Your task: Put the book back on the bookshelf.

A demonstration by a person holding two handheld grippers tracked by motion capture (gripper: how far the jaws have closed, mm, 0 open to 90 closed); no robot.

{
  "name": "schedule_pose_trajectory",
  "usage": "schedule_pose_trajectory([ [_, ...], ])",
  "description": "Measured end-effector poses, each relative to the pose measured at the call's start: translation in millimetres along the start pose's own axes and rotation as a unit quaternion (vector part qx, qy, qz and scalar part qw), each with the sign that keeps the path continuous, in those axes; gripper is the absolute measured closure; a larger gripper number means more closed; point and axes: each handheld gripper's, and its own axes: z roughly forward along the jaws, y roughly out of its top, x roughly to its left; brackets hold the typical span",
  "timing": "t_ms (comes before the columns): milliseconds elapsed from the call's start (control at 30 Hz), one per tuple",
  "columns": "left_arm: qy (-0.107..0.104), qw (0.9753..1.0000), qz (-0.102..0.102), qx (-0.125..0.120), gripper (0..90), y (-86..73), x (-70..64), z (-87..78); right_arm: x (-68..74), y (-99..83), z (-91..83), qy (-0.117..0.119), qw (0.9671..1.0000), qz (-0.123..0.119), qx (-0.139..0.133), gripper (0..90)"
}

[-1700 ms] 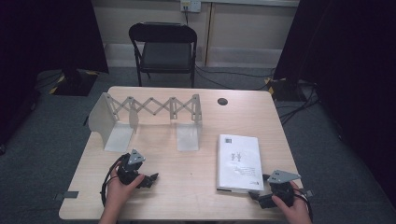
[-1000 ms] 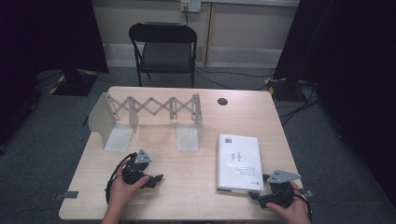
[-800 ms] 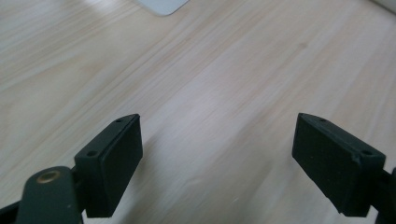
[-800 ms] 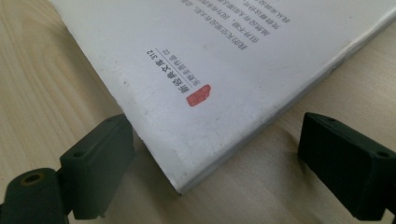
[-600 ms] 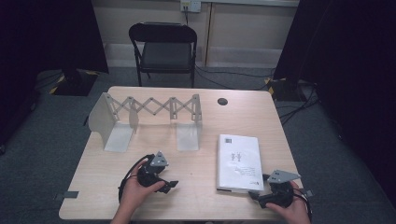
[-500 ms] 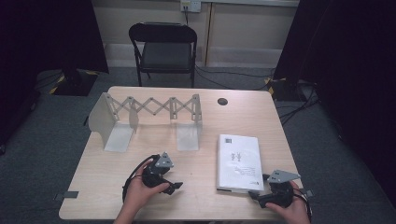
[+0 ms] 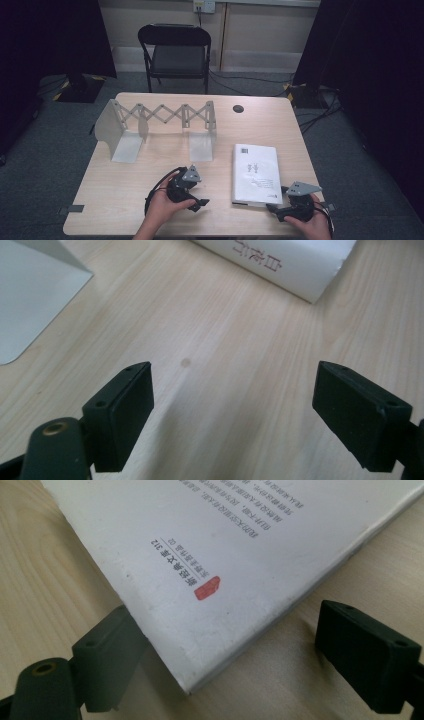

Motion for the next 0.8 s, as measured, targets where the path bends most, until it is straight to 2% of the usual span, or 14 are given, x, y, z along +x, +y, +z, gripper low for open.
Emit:
schedule_pose_trajectory([
  [133,-0.009,0.9998,0.013,0.009,17.0,6.7,-6.6,5.9,0.6,0.2,-0.1,0.001,1.0,-0.001,-0.001,15.3],
  [167,-0.012,0.9998,0.011,0.007,16.8,8.2,-9.0,8.4,1.3,0.2,-0.3,0.003,1.0,0.0,-0.003,17.0],
  [267,-0.023,0.9994,0.023,0.01,17.0,13.0,-14.1,13.8,5.7,1.9,1.0,0.011,0.9999,-0.005,-0.009,23.2],
  [400,-0.025,0.9993,0.025,0.008,17.0,18.6,-20.3,22.0,9.5,6.3,3.4,0.002,1.0,0.0,0.001,20.6],
  [467,-0.031,0.9989,0.032,0.015,17.0,20.8,-21.4,25.3,9.8,6.5,3.6,0.001,1.0,0.001,0.002,20.5],
  [600,-0.032,0.9989,0.032,0.013,17.1,23.6,-22.9,30.9,10.7,8.9,3.8,-0.001,0.9999,0.004,0.011,20.1],
  [800,-0.04,0.9985,0.036,0.015,17.2,30.9,-26.2,41.5,13.4,9.9,5.6,-0.007,0.9999,0.009,0.008,20.3],
])
